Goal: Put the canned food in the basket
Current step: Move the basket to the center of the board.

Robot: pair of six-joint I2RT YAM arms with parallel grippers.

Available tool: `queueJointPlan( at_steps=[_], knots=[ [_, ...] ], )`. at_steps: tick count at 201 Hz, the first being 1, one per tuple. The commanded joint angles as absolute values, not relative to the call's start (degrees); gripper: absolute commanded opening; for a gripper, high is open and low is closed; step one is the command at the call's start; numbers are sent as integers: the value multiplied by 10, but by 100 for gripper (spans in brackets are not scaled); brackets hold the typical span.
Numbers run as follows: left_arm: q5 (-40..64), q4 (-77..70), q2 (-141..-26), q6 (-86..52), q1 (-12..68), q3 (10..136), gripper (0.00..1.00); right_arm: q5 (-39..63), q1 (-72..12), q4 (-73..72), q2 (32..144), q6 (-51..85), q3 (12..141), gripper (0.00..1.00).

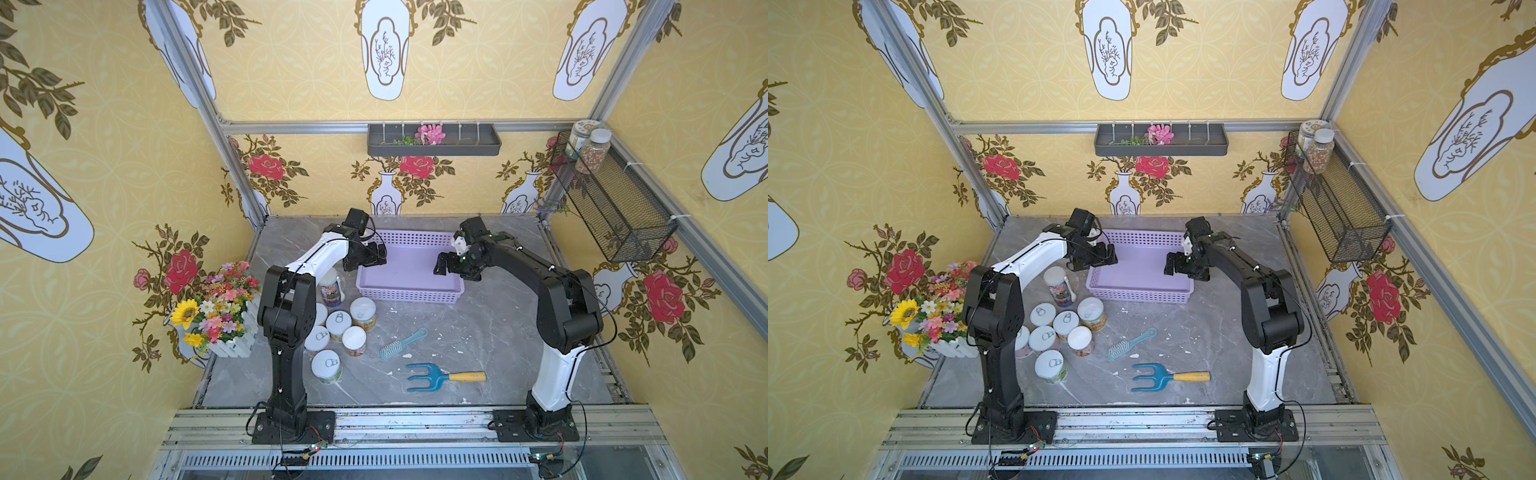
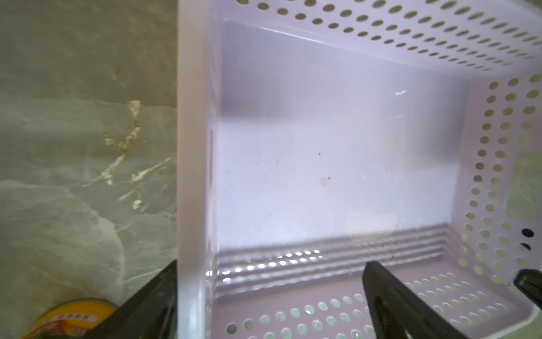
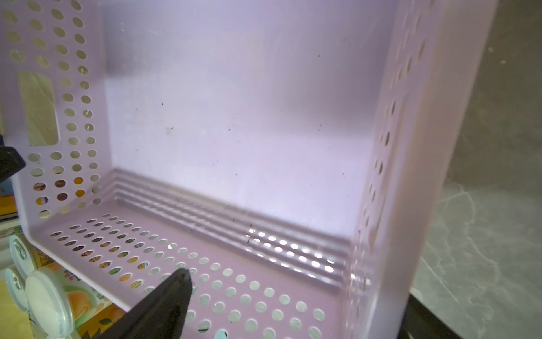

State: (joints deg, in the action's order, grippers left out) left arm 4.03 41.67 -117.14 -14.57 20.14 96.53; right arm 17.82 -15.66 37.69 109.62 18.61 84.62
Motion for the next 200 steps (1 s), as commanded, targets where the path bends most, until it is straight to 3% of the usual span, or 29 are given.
queueJointPlan(
  at_steps=[1, 111, 200],
  knots=[
    [63, 410, -1173, -129, 213, 967, 99, 205, -157, 371, 1080, 178, 833, 98],
    [57, 398, -1138, -165, 303, 922, 98, 90, -150, 391, 971, 183, 693, 97],
    [-7, 404, -1129, -191, 309, 916, 100, 1, -130, 397, 940, 215, 666, 97]
  ],
)
